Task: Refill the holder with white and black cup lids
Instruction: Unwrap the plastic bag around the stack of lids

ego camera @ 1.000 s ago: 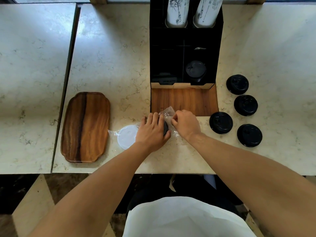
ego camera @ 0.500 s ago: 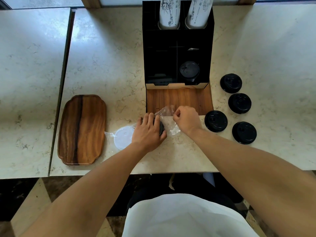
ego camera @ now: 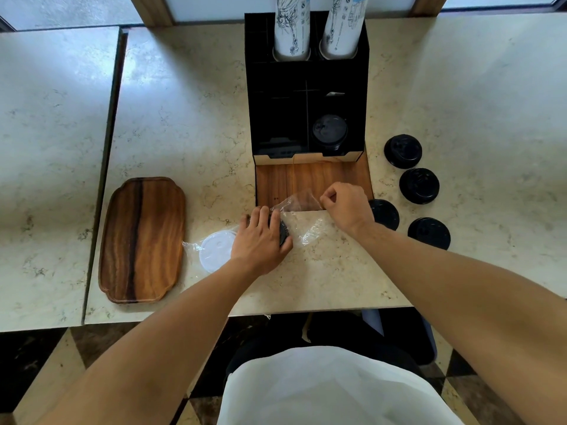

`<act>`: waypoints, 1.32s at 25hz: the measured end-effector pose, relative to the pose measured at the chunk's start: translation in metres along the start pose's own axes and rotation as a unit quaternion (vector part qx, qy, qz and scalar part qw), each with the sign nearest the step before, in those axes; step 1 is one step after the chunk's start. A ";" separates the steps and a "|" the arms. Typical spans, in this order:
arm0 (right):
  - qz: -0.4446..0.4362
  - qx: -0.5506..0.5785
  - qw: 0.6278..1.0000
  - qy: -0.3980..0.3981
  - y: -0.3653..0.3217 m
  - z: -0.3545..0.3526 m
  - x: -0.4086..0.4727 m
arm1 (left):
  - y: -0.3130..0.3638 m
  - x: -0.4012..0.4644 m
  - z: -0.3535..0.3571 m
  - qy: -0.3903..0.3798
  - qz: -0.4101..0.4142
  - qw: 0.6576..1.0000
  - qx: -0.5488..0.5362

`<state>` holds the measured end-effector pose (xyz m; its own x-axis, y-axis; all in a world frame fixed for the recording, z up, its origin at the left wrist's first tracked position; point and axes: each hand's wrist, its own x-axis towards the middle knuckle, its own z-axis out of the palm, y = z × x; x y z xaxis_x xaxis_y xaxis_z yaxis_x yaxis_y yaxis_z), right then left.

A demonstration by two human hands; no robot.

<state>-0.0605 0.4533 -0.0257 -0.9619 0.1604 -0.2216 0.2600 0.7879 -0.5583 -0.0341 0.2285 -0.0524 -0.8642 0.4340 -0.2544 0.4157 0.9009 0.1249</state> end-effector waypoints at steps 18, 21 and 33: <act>0.289 0.330 0.886 -0.149 -0.044 0.024 -0.007 | -0.035 -0.024 -0.017 0.002 -0.028 0.999 -0.029; 0.291 0.373 0.864 -0.170 -0.046 0.020 -0.008 | -0.049 -0.032 -0.013 -0.018 -0.032 0.999 -0.001; 0.220 0.329 0.888 -0.236 -0.050 0.032 -0.012 | -0.050 -0.030 -0.003 0.039 -0.017 0.999 0.021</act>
<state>-0.0597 0.3928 -0.0209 -0.6522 -0.0231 -0.7577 0.7444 0.1688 -0.6460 -0.0298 0.1704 -0.0481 -0.8969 0.4027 -0.1829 0.3955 0.9153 0.0759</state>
